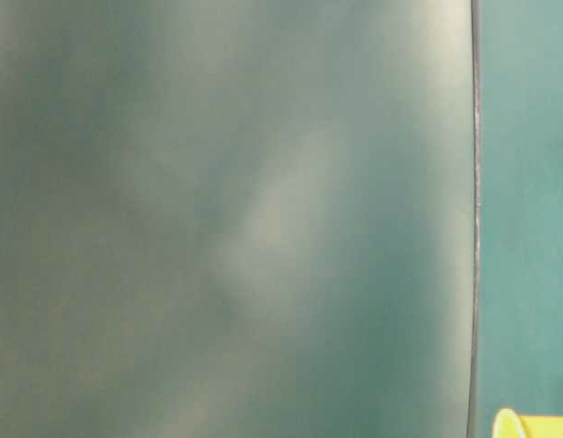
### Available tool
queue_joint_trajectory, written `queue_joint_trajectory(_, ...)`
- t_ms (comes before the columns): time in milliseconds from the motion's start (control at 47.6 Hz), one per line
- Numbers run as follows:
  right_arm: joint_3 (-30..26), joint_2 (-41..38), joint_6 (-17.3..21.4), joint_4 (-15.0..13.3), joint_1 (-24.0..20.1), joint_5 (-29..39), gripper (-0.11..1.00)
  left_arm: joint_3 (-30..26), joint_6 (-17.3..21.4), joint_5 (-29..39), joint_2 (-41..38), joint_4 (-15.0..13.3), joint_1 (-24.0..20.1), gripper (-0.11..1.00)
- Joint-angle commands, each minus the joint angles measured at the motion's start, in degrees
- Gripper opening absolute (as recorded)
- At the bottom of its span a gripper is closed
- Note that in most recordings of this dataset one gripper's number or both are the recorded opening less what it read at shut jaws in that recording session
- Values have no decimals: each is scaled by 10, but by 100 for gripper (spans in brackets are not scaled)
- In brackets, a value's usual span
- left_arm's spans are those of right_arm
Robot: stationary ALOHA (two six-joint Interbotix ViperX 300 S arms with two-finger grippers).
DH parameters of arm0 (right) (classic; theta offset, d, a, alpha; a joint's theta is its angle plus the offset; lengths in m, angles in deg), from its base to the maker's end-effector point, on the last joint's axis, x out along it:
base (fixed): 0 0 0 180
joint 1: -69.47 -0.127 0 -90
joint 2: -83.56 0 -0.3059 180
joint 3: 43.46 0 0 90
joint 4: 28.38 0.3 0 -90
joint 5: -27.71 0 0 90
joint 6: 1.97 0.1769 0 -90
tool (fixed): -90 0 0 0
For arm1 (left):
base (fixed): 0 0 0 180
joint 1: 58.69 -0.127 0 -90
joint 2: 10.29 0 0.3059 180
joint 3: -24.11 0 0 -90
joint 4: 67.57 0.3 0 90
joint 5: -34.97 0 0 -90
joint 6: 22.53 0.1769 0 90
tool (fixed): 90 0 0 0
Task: Lift the orange cup with left arm.
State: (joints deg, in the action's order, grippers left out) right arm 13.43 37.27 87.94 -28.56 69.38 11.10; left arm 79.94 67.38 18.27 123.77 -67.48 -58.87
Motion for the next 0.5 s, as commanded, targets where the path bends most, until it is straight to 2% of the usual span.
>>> queue_joint_trajectory(0, -24, 0, -4, 0, 0, -2, -1, -11, 2, 22, 1, 4, 2, 0)
queue_joint_trajectory(63, -29, 0, -5, -2, 0, 8, -1, -16, 1, 40, 4, 4, 1, 4)
queue_joint_trajectory(147, -40, 0, -5, -5, 0, 26, -1, -21, 1, 64, 7, 4, 2, 1)
queue_joint_trajectory(483, -52, 1, -5, -6, 0, 42, 0, -27, 9, 148, 32, 4, 1, 1)
